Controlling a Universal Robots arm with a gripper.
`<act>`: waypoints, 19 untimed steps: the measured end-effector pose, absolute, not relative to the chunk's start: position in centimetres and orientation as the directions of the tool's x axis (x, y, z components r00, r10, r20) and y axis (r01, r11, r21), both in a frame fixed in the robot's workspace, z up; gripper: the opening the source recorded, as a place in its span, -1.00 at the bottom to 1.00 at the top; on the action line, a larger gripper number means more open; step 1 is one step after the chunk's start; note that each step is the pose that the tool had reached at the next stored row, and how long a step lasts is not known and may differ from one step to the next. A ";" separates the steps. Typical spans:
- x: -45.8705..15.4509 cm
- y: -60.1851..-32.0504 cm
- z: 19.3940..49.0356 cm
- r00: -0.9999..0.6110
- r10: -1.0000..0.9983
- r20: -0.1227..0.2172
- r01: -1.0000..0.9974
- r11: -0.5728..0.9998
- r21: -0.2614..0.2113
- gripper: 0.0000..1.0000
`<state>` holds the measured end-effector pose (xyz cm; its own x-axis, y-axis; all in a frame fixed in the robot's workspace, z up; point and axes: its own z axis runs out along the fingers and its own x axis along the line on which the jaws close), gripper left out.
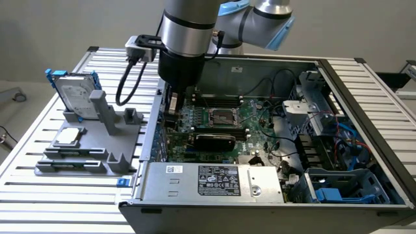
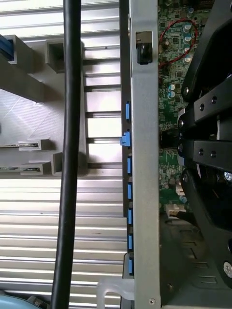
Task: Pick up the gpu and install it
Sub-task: 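Press down on the gpu until it lock into place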
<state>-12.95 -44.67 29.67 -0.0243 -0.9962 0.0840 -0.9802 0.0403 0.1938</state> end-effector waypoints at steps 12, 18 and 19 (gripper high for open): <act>-12.9 -44.7 29.9 -0.054 -0.994 0.091 -0.978 0.071 0.196 -0.79; -12.9 -44.7 30.1 -0.063 -0.992 0.108 -0.977 0.084 0.195 -0.79; -12.9 -44.7 30.1 -0.064 -0.992 0.110 -0.977 0.085 0.195 -0.79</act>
<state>-12.92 -44.67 30.11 -0.0638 -0.9919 0.1102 -0.9771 0.0846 0.1953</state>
